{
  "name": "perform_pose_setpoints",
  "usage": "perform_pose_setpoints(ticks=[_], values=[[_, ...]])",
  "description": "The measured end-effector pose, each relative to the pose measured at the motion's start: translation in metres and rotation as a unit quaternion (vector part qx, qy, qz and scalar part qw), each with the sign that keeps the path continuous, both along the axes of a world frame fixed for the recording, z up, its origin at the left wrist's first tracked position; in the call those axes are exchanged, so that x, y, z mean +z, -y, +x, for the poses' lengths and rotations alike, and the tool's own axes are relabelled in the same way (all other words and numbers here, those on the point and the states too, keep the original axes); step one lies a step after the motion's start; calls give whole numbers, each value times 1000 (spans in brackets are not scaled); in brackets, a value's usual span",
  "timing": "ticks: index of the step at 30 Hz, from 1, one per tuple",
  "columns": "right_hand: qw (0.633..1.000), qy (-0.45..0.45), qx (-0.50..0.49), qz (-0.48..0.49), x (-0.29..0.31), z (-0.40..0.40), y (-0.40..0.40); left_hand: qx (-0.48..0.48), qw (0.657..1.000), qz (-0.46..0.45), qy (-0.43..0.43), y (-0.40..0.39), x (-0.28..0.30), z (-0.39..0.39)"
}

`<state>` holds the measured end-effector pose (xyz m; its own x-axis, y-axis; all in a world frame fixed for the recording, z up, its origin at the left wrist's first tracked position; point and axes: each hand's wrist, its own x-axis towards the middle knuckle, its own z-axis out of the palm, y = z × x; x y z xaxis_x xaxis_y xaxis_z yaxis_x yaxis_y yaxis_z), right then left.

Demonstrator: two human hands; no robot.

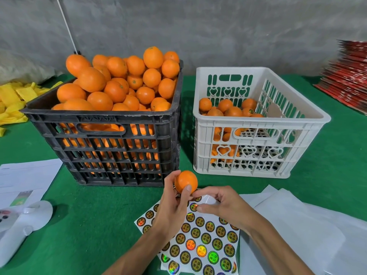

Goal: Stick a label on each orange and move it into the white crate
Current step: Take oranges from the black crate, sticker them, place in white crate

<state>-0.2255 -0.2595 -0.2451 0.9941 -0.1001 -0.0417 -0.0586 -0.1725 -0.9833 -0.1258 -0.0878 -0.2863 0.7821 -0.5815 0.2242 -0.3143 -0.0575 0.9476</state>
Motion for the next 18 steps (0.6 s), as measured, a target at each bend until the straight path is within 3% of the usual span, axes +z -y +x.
perform_pose_setpoints(ticks=[18], values=[[999, 9, -29, -28, 10, -3, -5, 9, 999, 31, 8, -1, 0, -1]])
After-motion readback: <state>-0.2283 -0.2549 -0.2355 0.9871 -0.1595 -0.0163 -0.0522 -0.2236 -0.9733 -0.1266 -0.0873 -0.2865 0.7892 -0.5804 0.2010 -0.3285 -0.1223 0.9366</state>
